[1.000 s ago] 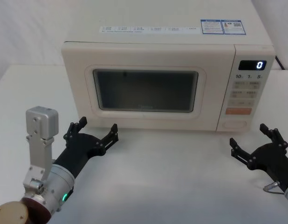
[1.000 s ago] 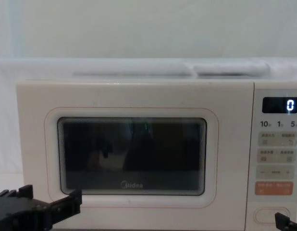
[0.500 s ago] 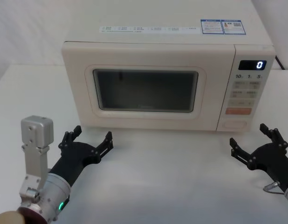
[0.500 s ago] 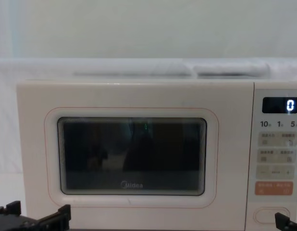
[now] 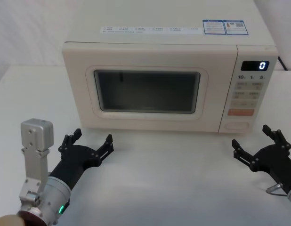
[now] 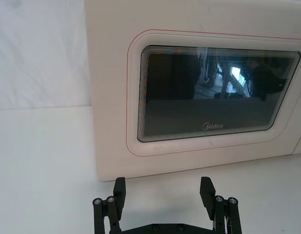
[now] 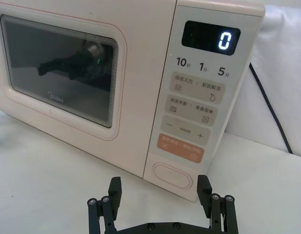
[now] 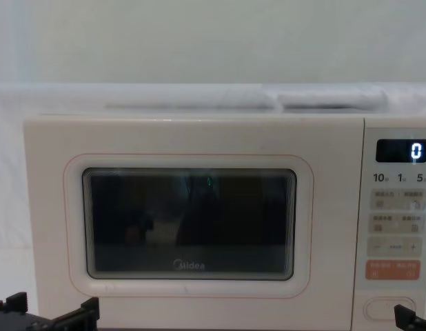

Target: Press the button to open the microwave door with one hand; close the microwave door with the other hand.

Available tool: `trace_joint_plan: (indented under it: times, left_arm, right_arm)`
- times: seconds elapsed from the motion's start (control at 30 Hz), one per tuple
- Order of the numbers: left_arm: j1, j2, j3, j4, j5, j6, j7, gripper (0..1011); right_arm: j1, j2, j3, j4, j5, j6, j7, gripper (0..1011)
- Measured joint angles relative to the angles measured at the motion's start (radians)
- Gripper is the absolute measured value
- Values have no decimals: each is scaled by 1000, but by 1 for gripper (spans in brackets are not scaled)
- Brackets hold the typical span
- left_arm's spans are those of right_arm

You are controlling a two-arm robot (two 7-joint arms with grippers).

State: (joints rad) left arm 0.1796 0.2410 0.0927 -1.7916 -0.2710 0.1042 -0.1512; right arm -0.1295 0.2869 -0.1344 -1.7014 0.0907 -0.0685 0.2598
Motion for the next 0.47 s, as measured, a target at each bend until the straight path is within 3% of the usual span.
trace_joint_plan:
  times: [0.47]
  left_arm:
    - [-2,1,2,0,0,0,-1,1001]
  right_arm:
    - [0,0,0,0,0,0,0,1001]
